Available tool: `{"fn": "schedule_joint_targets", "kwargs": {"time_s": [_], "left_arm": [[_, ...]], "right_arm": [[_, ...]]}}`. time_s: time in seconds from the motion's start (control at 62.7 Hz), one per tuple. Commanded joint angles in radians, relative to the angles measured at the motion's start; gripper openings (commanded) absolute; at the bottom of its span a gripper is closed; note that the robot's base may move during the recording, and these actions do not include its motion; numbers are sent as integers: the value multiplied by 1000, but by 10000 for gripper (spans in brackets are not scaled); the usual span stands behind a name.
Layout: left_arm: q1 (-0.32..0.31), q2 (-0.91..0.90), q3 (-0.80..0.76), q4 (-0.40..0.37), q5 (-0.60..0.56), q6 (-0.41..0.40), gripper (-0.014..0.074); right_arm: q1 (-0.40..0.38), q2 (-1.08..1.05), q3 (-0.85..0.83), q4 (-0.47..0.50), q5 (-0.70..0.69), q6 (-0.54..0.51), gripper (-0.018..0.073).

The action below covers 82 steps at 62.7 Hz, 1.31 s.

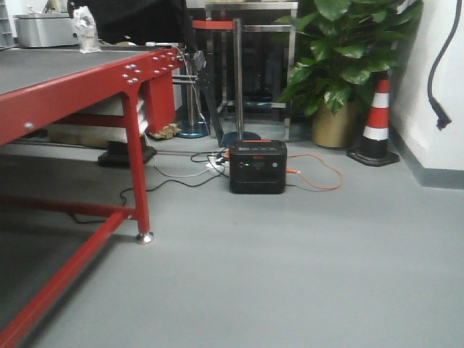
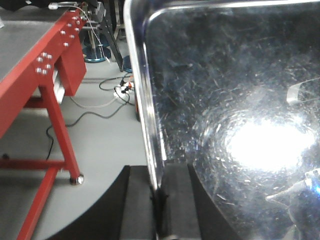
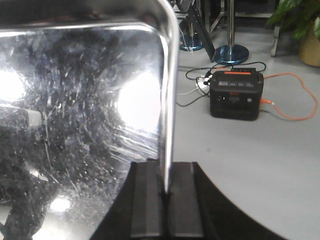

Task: Stack silver trays without gaps
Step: 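Carry the tray in both grippers past the plant and cone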

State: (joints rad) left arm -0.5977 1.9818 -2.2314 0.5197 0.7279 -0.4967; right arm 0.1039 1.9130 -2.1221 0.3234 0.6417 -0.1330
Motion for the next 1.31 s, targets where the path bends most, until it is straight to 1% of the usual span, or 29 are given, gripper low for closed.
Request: {"fn": "schedule_joint_targets", "kwargs": {"time_s": [0.0, 1.291], "left_arm": [[-23, -11, -7, -14, -87, 21, -19], [-19, -11, -7, -14, -89, 21, -19]], "right_arm": [[20, -18, -15, 57, -47, -16, -79], [20, -16, -15, 57, -46, -16, -79]]}}
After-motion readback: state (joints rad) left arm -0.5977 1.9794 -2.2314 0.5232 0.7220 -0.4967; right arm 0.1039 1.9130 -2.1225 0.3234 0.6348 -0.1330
